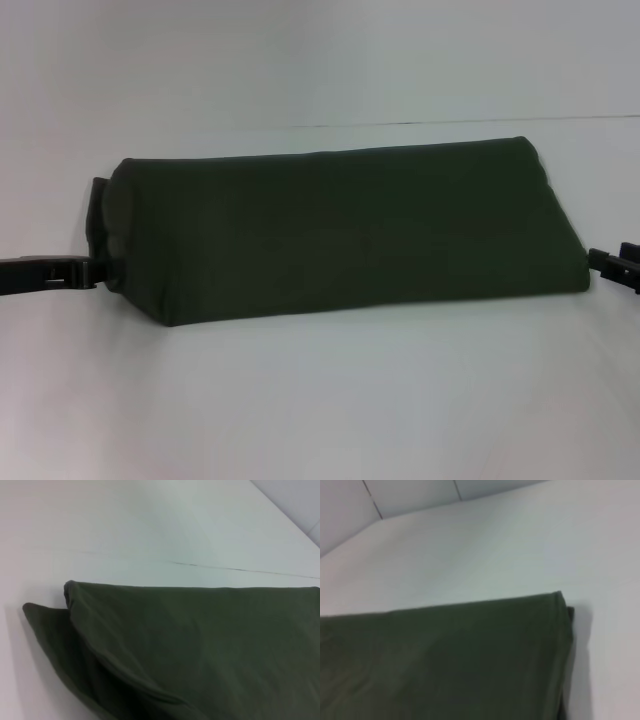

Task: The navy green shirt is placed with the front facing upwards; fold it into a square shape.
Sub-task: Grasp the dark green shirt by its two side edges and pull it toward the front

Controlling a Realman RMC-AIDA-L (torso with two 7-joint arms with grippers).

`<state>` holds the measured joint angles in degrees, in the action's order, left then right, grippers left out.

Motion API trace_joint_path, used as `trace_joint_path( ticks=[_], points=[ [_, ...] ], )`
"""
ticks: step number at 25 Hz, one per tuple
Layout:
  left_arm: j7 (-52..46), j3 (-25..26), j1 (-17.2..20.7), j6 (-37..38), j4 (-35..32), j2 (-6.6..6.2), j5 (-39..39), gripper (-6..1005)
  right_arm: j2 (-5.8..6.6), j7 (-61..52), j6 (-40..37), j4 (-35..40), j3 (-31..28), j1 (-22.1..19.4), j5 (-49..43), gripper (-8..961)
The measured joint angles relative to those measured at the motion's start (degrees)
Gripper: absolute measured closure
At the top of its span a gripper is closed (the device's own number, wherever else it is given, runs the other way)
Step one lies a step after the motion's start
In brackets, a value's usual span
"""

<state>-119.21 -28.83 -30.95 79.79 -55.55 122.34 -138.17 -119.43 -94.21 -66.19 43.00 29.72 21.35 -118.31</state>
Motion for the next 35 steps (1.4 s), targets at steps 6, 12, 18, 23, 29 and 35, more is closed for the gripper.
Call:
trace_joint_path(
  ticks=[6,12,18,23,29,35],
  points=[
    [0.0,0.0,-0.1,-0.1,0.0,0.00,0.0,959,-0.25,-1.0,1.7,-0.6,0.1,1.9,-3.6,350],
    [0.0,0.0,-0.2,-0.2,0.1,0.00,0.0,958,-0.40,-1.0,2.6,-1.2,0.1,2.9,-3.6,351],
    [0.0,0.0,0.0,-0.7,0.2,0.00,0.0,957,-0.34,-1.1,2.8,-1.4,1.0,3.3,-3.7,352],
    [0.4,0.0,0.2,-1.0,0.7,-0.05,0.0,957,-0.29,-1.1,3.9,-1.4,3.0,3.3,-4.4,353],
    [0.7,0.0,0.2,-1.4,0.8,-0.09,0.0,956,-0.27,-0.9,4.7,-1.4,3.5,3.4,-5.3,354],
    [0.7,0.0,0.2,-1.5,0.8,-0.09,0.0,956,-0.27,-0.9,4.6,-1.4,3.7,3.5,-5.4,356]
  ],
)
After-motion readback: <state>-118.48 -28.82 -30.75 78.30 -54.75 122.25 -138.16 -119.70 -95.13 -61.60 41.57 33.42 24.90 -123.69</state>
